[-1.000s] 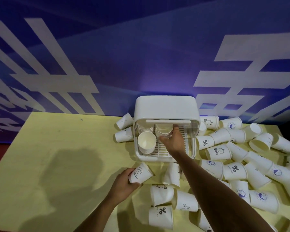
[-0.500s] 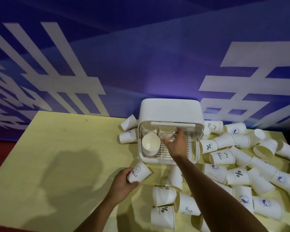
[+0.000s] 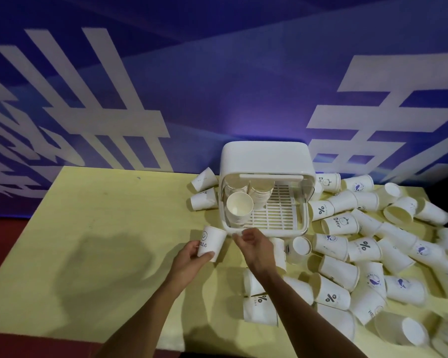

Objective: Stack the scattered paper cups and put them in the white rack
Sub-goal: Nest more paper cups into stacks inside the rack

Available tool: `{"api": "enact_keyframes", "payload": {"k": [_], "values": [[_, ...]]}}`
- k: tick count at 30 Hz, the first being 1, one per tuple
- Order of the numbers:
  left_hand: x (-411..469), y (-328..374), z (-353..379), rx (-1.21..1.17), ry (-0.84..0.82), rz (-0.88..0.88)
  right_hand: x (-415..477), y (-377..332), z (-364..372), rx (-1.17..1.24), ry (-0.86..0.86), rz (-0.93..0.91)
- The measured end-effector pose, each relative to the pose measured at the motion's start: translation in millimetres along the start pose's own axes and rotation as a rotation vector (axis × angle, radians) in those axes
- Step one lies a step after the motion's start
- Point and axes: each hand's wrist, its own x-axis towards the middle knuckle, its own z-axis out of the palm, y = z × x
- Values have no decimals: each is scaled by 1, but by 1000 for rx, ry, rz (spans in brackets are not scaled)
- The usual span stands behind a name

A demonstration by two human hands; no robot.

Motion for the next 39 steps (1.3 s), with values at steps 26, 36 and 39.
{"api": "enact_keyframes", "payload": {"k": [26, 36, 39], "values": [[83, 63, -45, 550, 37, 189, -8, -2, -43, 199, 194, 21], [114, 85, -18, 793, -16, 255, 38, -14, -46, -78, 330, -181], [120, 83, -14, 866, -23, 245, 49, -4, -38, -160, 286, -143]]}}
